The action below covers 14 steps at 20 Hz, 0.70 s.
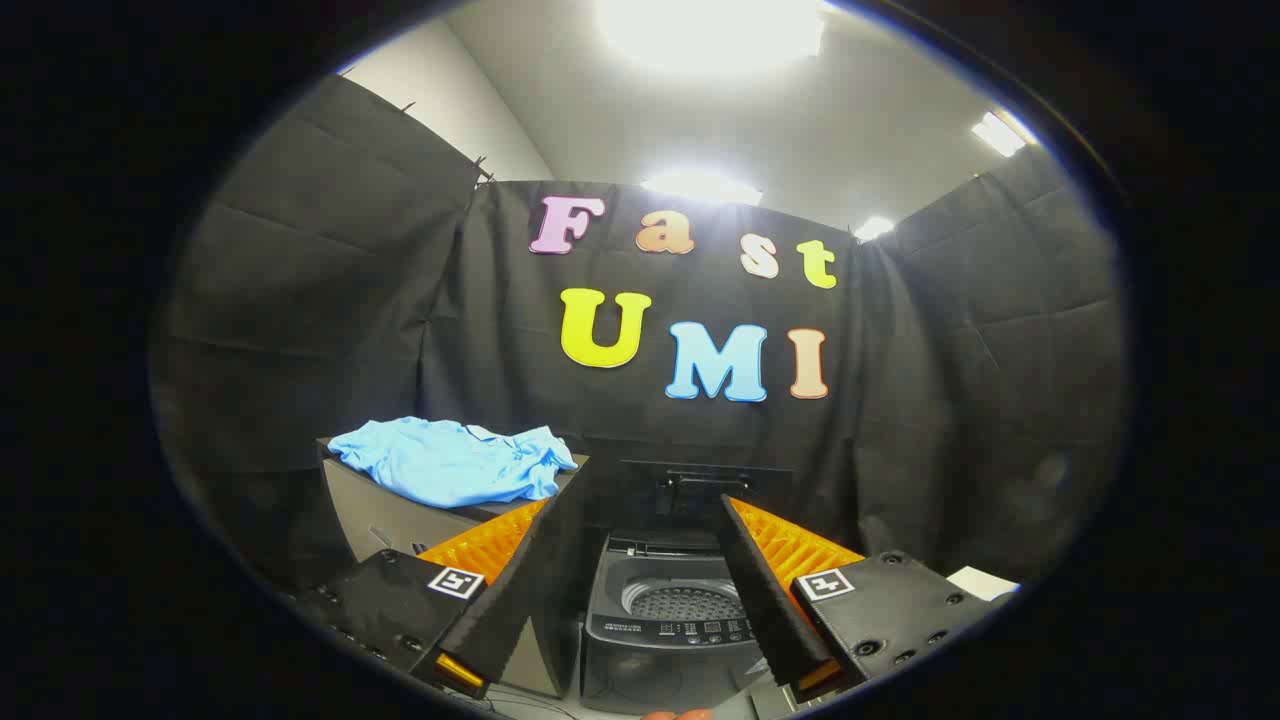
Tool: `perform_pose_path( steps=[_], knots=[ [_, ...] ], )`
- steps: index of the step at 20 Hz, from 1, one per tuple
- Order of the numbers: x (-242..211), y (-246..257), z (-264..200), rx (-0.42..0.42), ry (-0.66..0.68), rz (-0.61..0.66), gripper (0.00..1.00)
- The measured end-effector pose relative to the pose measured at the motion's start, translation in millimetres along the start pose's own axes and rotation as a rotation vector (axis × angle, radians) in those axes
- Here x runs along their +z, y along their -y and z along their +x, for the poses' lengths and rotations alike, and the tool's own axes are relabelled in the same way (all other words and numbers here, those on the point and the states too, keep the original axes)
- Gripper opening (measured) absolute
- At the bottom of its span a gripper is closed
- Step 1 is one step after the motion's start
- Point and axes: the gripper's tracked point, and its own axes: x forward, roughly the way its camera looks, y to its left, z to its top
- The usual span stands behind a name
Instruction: Put the clothes into the washing machine and then close the washing machine lid.
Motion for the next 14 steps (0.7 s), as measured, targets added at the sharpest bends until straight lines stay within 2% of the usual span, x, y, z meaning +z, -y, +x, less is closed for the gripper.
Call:
perform_pose_path(
  steps=[14],
  knots=[
    [-2.7, 8.3, -10.0, 0.014, 0.004, -0.011, 0.98]
  ],
)
